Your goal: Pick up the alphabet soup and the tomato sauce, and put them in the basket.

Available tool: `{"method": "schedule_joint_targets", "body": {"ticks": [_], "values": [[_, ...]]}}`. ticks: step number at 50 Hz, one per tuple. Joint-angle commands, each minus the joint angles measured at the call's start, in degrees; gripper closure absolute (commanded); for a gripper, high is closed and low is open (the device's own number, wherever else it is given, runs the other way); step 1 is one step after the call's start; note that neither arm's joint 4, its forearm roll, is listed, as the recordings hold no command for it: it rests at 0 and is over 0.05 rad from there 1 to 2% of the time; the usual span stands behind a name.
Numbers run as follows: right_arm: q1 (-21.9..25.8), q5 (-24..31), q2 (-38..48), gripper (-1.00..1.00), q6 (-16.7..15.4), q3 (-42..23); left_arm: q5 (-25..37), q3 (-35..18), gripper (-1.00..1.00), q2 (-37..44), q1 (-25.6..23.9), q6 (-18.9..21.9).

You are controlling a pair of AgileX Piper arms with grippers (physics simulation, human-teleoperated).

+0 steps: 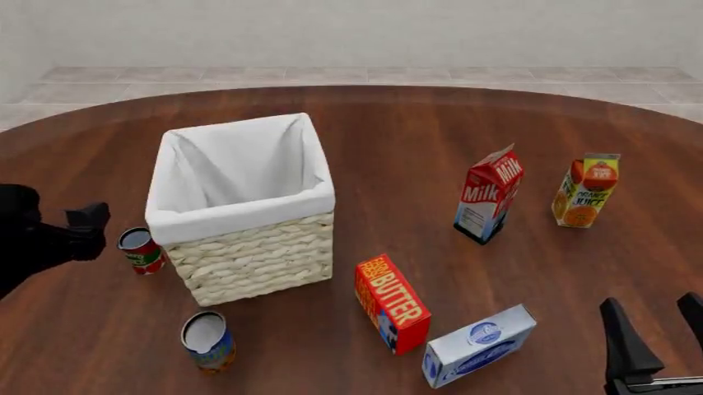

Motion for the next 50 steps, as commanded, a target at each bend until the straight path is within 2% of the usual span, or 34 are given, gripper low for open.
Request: {"method": "schedule_joint_targets", "body": {"ticks": [1,50], "values": [[0.10,0.10,0.00,-1.00,-0.11,0.01,-2.14,0.25,-1.00,3.91,0.69,0.06],[0.13,0.12,0.00,-1.00,-0.15,0.03,-14.03,1.92,-1.00,17.76,3.79,3.72]]}}
